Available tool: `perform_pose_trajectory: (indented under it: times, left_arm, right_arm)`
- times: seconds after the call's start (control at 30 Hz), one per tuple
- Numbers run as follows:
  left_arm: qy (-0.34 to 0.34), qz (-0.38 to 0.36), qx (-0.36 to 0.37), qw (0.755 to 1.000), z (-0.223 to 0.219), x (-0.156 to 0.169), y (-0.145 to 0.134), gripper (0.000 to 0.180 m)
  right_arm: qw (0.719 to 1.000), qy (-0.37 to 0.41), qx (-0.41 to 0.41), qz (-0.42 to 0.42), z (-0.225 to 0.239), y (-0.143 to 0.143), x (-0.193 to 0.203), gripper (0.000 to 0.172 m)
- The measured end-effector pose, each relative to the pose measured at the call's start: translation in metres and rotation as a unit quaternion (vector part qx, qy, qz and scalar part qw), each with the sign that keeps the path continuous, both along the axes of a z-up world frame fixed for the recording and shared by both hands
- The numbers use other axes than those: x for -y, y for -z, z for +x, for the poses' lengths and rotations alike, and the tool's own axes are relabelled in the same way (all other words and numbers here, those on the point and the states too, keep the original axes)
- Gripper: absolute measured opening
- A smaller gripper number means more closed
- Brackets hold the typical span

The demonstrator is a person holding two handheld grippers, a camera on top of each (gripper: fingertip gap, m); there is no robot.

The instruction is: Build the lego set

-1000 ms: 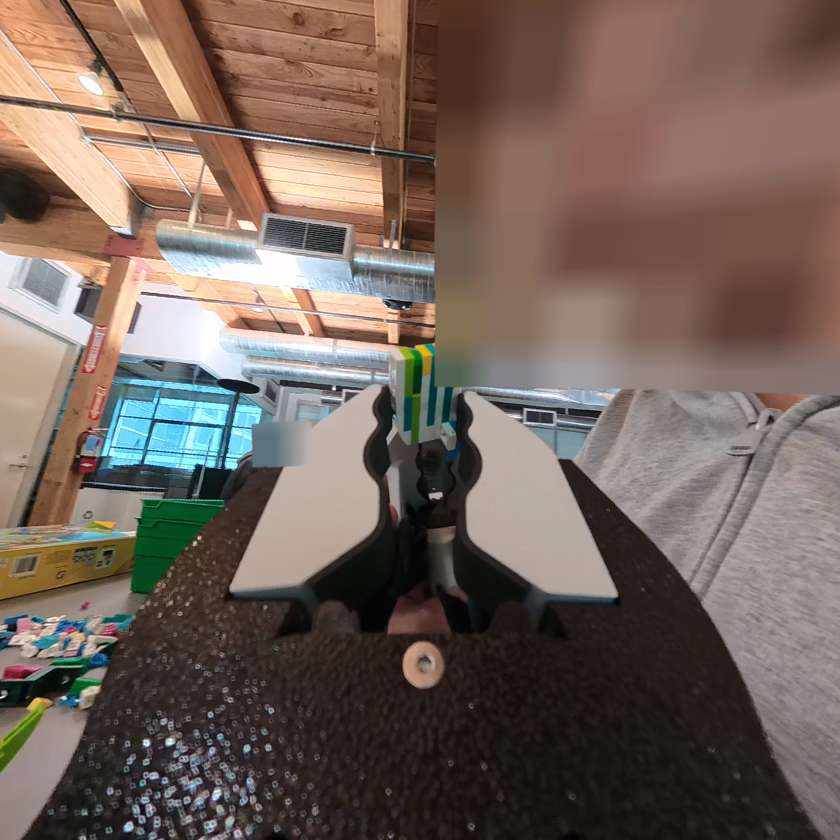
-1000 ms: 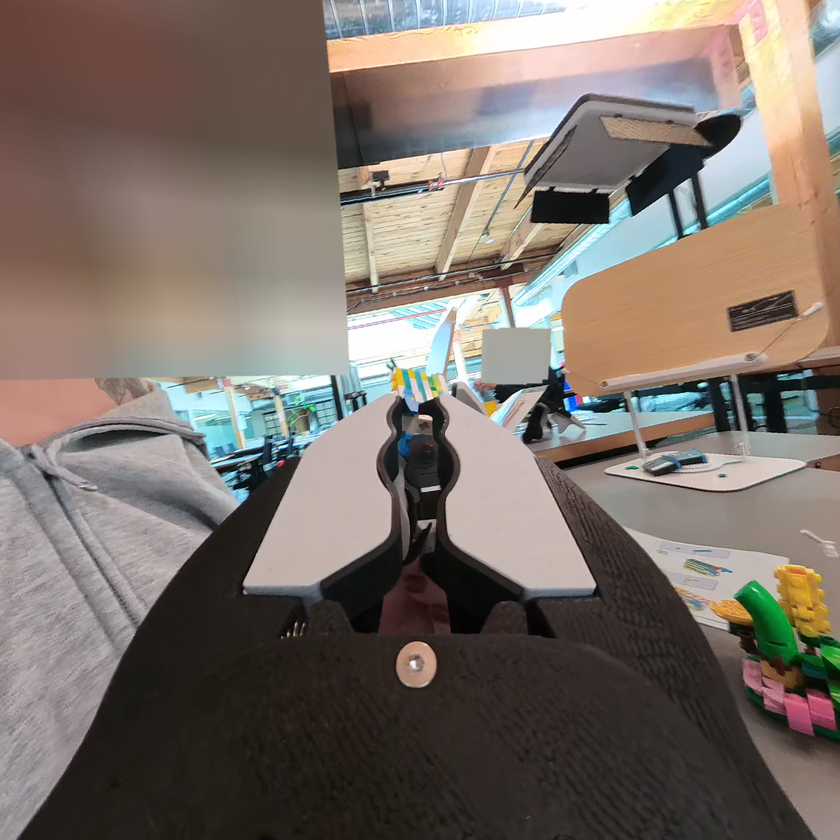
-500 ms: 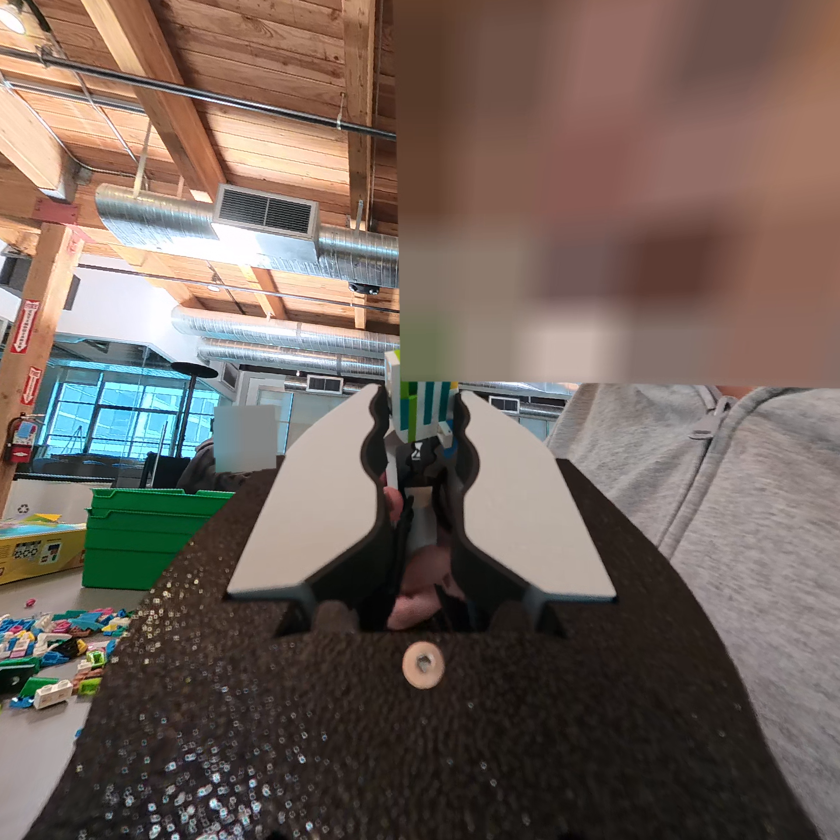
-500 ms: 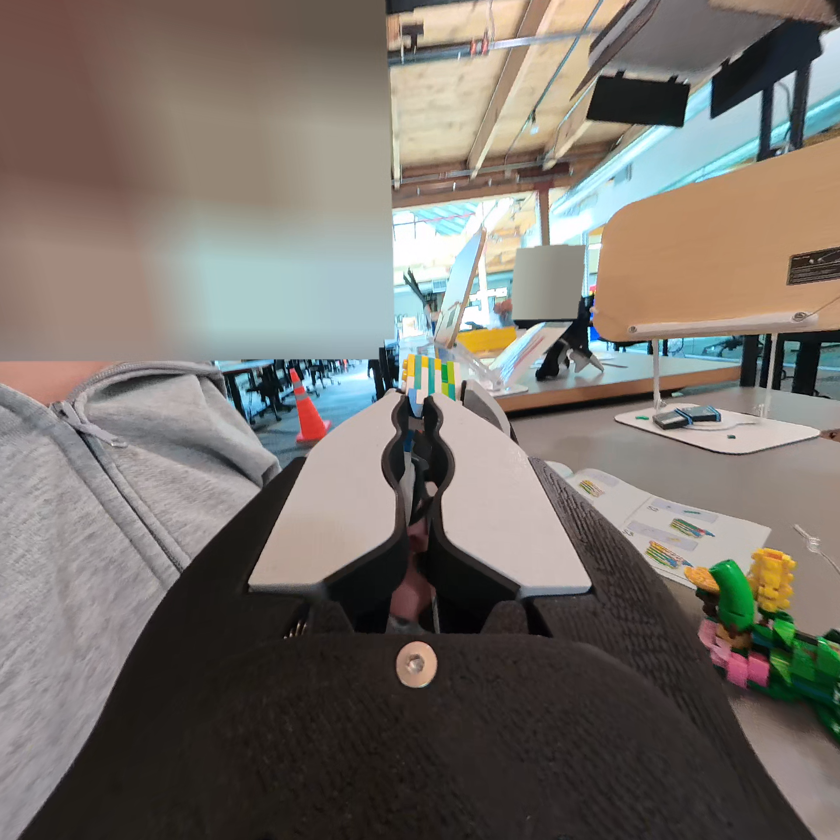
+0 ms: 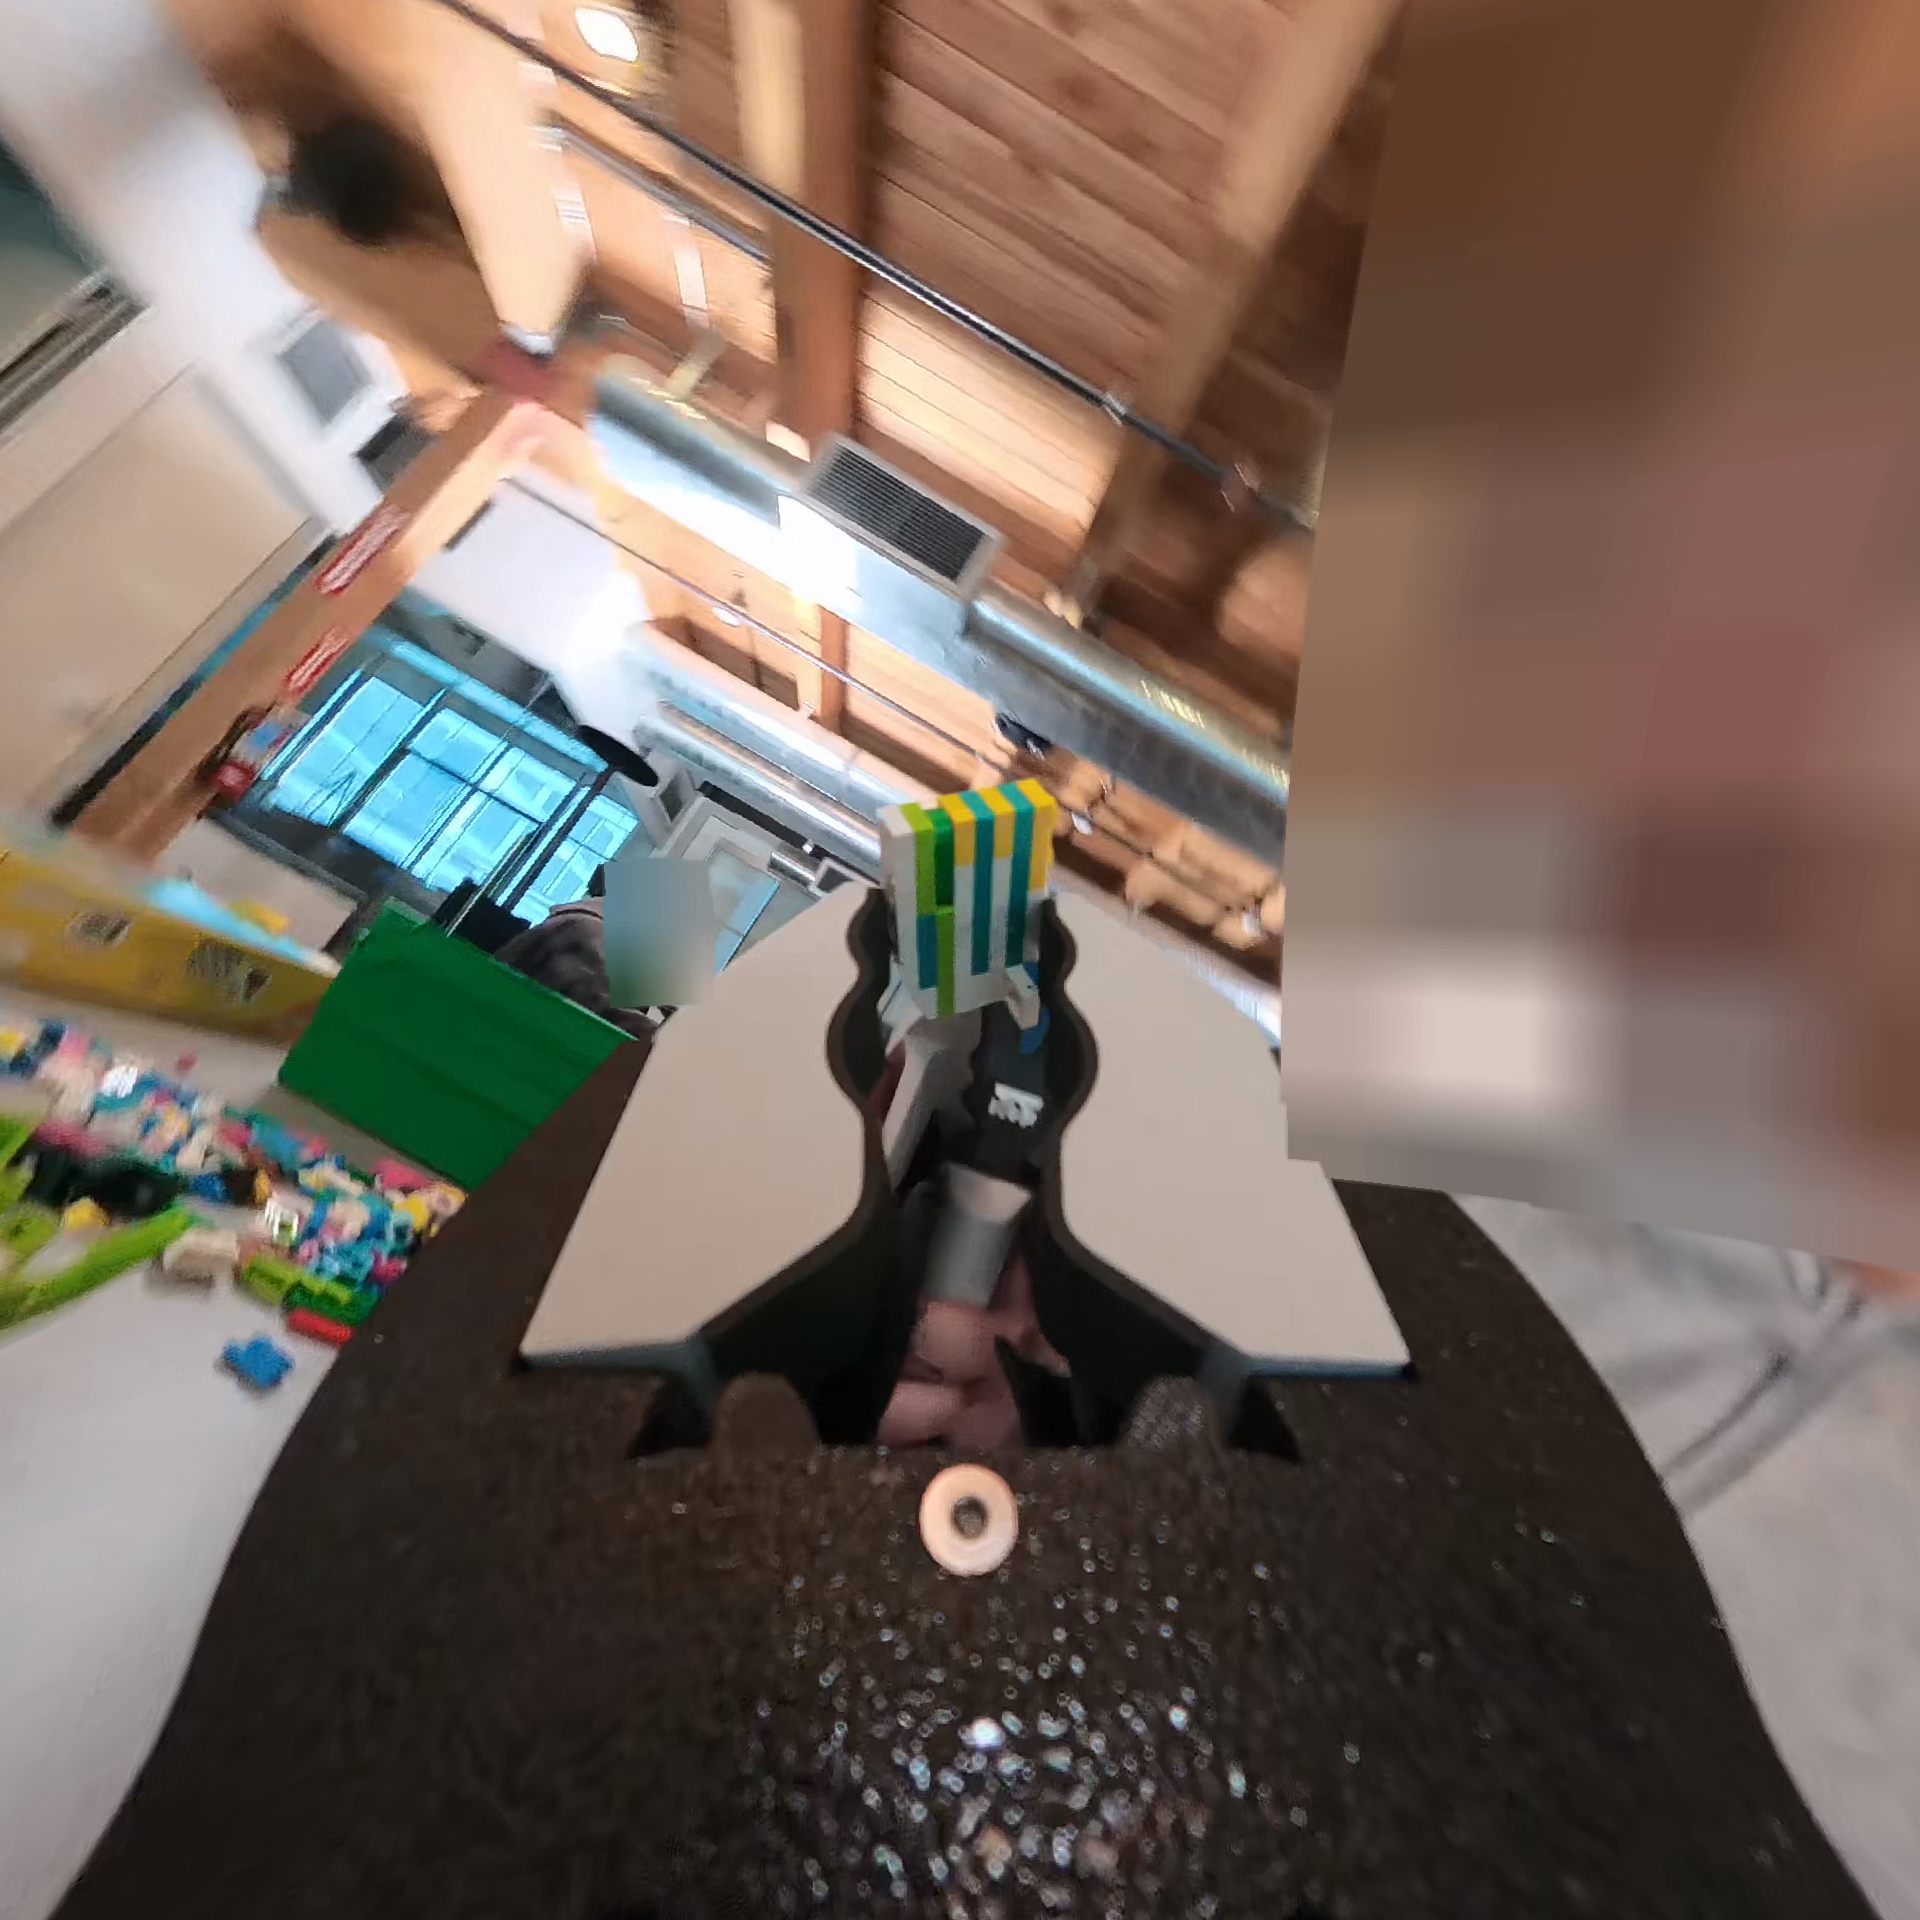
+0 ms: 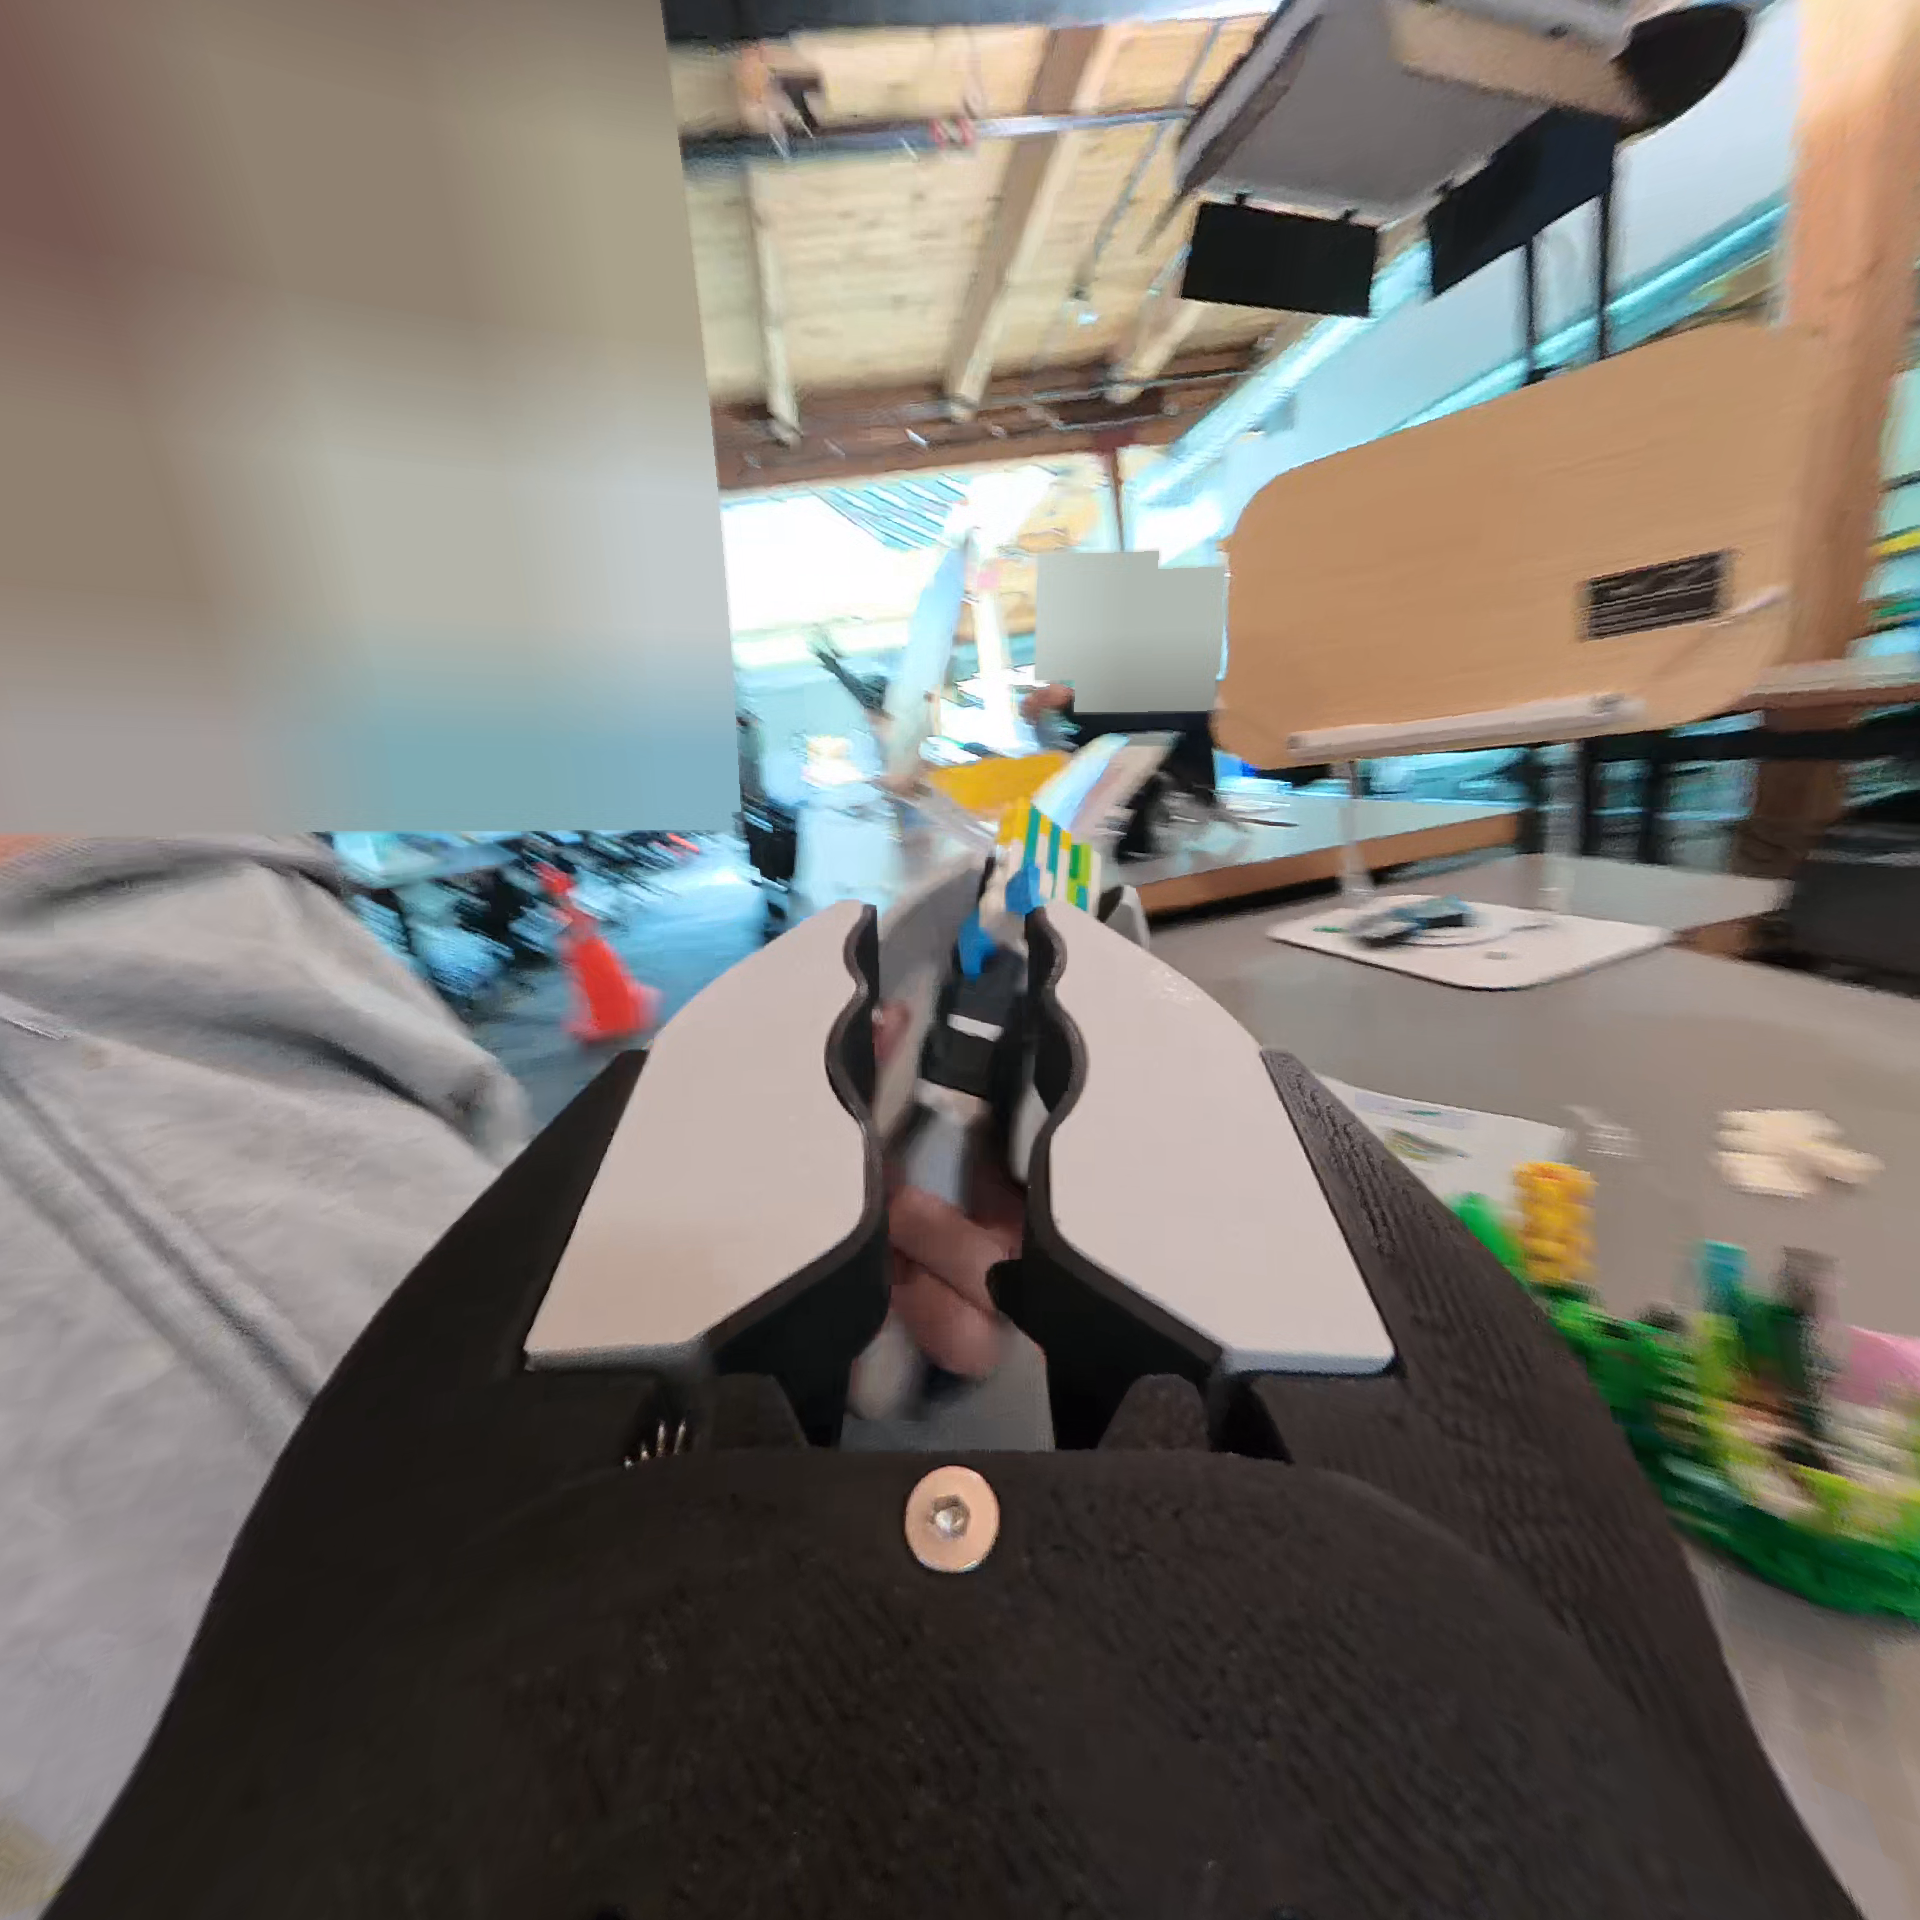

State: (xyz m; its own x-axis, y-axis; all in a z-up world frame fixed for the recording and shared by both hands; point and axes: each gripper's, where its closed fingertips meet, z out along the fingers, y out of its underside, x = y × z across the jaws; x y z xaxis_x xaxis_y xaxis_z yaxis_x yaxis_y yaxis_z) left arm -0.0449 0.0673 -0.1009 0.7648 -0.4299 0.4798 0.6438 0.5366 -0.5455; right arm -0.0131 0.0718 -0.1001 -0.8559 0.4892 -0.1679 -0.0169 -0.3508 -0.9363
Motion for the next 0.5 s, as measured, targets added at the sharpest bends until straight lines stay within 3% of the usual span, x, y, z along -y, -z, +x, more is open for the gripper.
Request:
perform_pose_trajectory:
  times: [0.2,0.4,0.5]
  left_arm:
    - [-0.007,-0.043,0.039,0.998,-0.010,-0.007,0.010,0.027]
    - [-0.005,-0.075,0.074,0.994,-0.018,-0.010,0.022,0.027]
    - [-0.008,-0.109,0.067,0.992,-0.018,-0.014,0.030,0.027]
  right_arm:
    - [0.980,0.129,-0.069,0.134,-0.018,0.016,-0.005,0.029]
    - [0.961,0.162,-0.116,0.192,-0.018,0.018,-0.002,0.031]
    - [0.966,0.156,-0.098,0.183,-0.020,0.016,-0.005,0.031]
